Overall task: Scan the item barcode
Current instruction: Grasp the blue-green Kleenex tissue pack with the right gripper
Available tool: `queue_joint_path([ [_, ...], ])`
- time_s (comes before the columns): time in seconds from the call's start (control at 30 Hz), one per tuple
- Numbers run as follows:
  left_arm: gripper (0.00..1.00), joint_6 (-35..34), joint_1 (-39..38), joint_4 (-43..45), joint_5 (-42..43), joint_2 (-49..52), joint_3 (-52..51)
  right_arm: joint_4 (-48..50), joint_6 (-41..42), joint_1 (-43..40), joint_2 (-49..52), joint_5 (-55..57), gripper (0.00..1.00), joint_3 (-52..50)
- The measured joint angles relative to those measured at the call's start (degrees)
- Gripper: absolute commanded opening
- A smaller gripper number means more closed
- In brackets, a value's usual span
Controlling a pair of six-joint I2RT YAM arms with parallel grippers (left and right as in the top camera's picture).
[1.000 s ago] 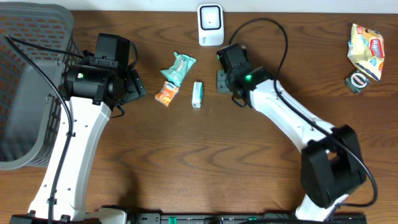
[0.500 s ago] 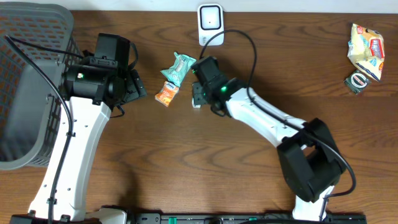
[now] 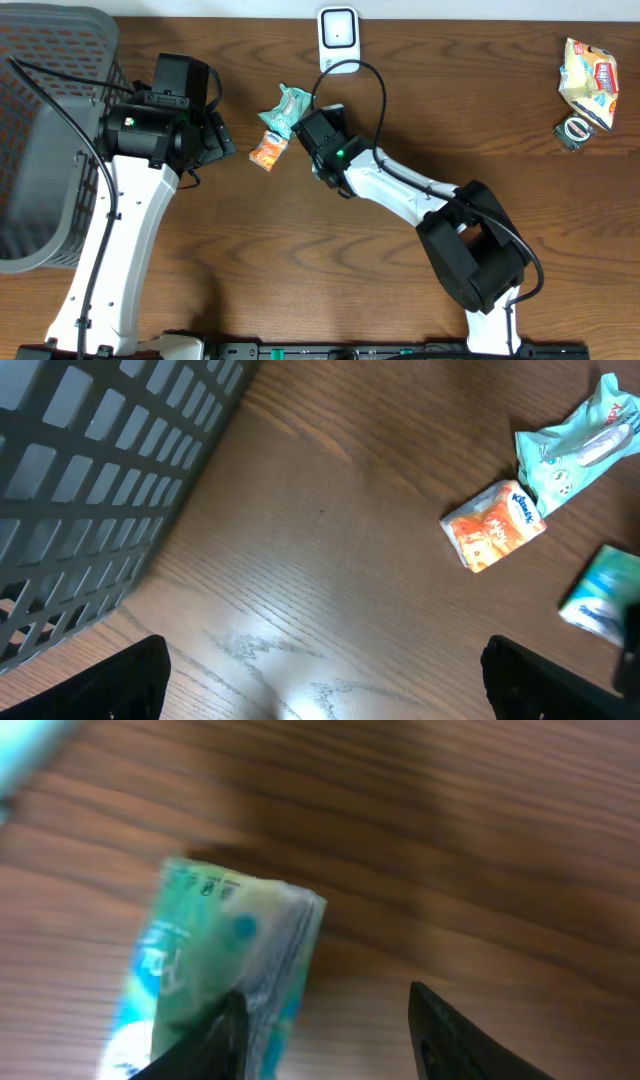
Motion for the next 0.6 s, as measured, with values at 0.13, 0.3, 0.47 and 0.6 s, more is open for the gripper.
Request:
queue_joint_path([
  [0.13, 0.98, 0.0, 0.0, 0.0, 0.0, 0.0, 0.0, -5.9, -0.2, -1.1, 0.2, 5.3, 0.48, 0.0],
  [0.3, 0.98, 0.0, 0.0, 0.0, 0.0, 0.0, 0.0, -10.0, -0.5, -1.8, -1.7, 7.6, 0.57, -0.2],
  [0.47, 0.98, 0.0, 0.0, 0.0, 0.0, 0.0, 0.0, -4.8, -0.6, -1.8, -8.9, -0.7, 0.58, -0.2],
  [0.6, 0.98, 0.0, 0.0, 0.0, 0.0, 0.0, 0.0, -2.0, 2.4, -1.9, -9.1, -10.9, 0.61, 0.0],
])
